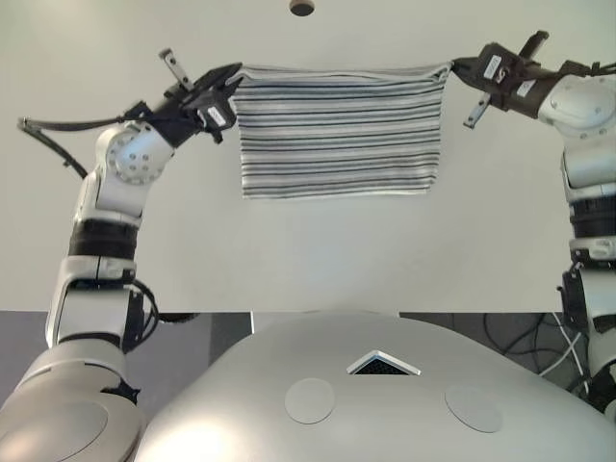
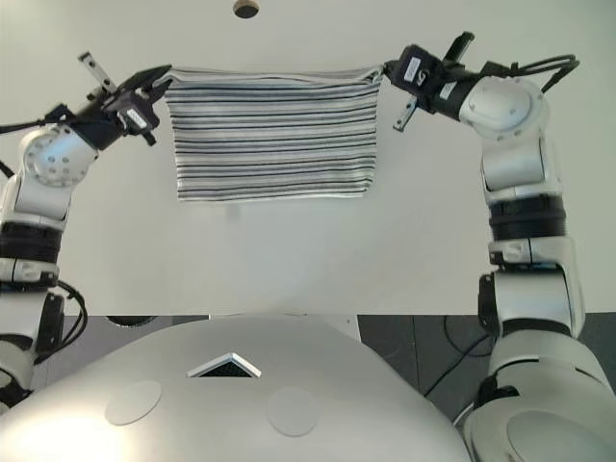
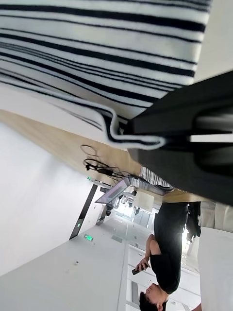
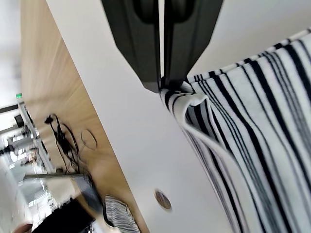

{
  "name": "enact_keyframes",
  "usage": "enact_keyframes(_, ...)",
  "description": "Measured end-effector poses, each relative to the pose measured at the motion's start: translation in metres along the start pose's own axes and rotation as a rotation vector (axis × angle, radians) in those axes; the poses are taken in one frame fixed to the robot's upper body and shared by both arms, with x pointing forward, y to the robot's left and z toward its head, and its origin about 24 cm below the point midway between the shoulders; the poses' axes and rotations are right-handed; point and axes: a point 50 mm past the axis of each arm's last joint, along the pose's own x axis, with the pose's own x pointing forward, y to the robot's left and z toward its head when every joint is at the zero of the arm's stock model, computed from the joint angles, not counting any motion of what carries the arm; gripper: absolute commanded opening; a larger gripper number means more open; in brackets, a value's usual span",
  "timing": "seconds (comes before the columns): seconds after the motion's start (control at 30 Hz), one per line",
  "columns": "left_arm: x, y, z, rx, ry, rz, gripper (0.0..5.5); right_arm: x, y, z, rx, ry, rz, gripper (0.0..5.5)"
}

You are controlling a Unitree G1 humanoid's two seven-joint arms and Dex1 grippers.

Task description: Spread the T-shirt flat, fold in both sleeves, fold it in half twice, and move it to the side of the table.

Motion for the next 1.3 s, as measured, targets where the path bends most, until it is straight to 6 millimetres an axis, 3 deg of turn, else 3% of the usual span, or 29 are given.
enact_keyframes(0.17,0.018,-0.022,-0.018,0.101,0.049,-0.148,1.20,0.018,0.007,-0.012,0.051,0.034,0.017,0.99)
enact_keyframes(0.3,0.019,-0.044,-0.030,0.145,0.101,-0.206,1.82,0.027,0.013,-0.015,0.066,0.039,0.008,1.03)
enact_keyframes(0.4,0.020,-0.047,-0.034,0.118,0.132,-0.142,2.26,0.030,0.016,-0.015,0.124,0.016,-0.021,1.03)
enact_keyframes(0.5,0.020,-0.031,-0.040,0.013,0.185,0.063,2.26,0.029,0.004,-0.012,0.270,-0.058,-0.195,1.03)
enact_keyframes(0.6,0.012,0.020,-0.041,-0.127,0.181,0.498,2.26,0.024,-0.012,0.007,0.373,-0.194,-0.380,1.03)
enact_keyframes(0.73,-0.002,0.069,-0.023,-0.192,0.033,0.845,2.26,0.028,-0.006,0.030,0.352,-0.275,-0.439,1.03)
enact_keyframes(0.8,-0.003,0.071,-0.014,-0.199,-0.004,0.878,2.26,0.029,0.004,0.047,0.280,-0.332,-0.392,1.03)
enact_keyframes(0.87,0.002,0.064,-0.007,-0.224,-0.011,0.862,2.26,0.032,0.027,0.069,0.185,-0.430,-0.215,1.03)
enact_keyframes(0.93,0.004,0.056,0.000,-0.232,-0.024,0.839,2.26,0.035,0.051,0.074,0.117,-0.456,-0.042,1.03)
enact_keyframes(1.0,0.007,0.046,0.015,-0.205,-0.076,0.787,2.26,0.037,0.071,0.065,0.018,-0.410,0.130,1.03)
enact_keyframes(1.1,0.013,0.035,0.042,-0.154,-0.170,0.718,2.26,0.046,0.081,0.036,-0.069,-0.257,0.231,1.03)
enact_keyframes(1.17,0.012,0.027,0.051,-0.156,-0.189,0.689,2.26,0.053,0.080,0.019,-0.146,-0.158,0.252,1.03)
enact_keyframes(1.3,0.005,0.018,0.067,-0.139,-0.218,0.634,2.26,0.058,0.058,0.013,-0.393,-0.063,0.275,1.03)
